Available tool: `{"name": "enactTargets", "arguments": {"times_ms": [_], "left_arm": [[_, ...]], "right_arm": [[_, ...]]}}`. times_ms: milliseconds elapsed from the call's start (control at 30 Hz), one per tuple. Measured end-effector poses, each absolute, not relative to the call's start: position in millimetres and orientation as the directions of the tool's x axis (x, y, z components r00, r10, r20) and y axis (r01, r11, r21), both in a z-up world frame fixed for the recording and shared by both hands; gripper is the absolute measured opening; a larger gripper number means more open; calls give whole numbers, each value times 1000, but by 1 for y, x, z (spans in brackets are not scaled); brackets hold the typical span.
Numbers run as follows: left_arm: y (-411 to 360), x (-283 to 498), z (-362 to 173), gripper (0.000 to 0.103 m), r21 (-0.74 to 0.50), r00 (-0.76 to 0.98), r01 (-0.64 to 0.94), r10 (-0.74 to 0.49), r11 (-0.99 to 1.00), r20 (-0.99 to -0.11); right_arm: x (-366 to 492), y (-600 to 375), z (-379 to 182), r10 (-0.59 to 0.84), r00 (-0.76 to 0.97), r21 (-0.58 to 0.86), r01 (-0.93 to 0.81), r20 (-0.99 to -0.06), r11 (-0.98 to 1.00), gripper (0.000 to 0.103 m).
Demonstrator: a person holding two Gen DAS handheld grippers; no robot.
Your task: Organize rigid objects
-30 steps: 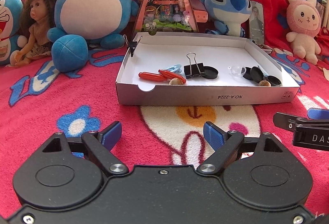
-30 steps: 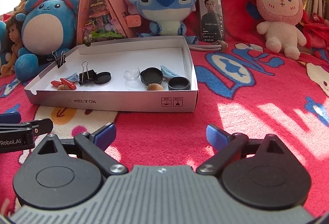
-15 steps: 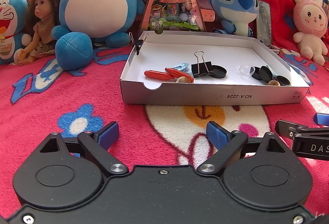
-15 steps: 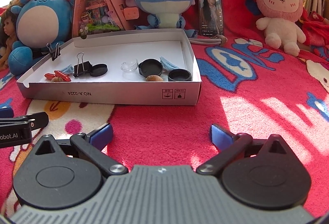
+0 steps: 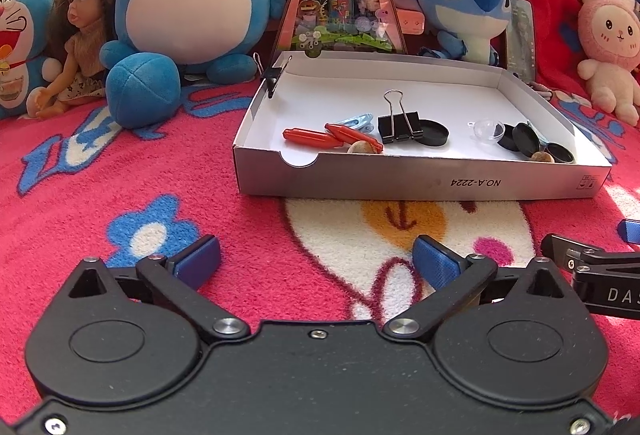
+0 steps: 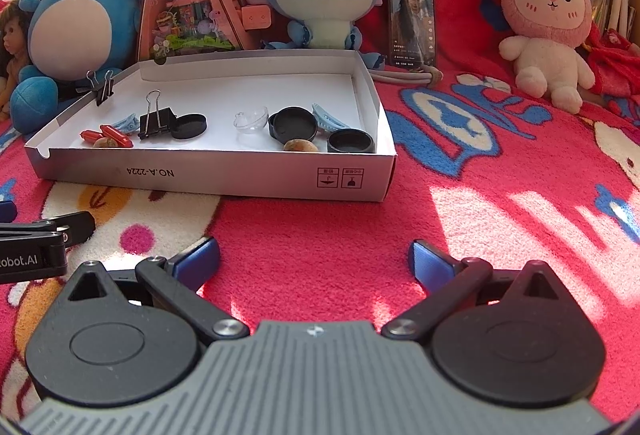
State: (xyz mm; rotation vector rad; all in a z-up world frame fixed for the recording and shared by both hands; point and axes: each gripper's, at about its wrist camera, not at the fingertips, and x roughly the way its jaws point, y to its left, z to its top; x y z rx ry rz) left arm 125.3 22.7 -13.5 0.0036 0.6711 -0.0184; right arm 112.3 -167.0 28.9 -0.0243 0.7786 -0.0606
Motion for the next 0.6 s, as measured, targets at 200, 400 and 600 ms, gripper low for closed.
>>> {"name": "enactTargets", "arguments": {"times_ms": [200,400,600], "left_arm": [[23,125,-14,103,-2,783,18,-15,1000,-622],[22,125,-14,103,2,783,17,-13,1000,-622],[22,125,-14,103,1,783,17,-13,1000,-622]], "right_arm": [[112,-167,29,-64,710,-45,45,-701,998,103],[112,-168,29,-66,710,-47,47,-701,998,103],[112,-168,29,-66,710,-47,46,-701,998,103]]}}
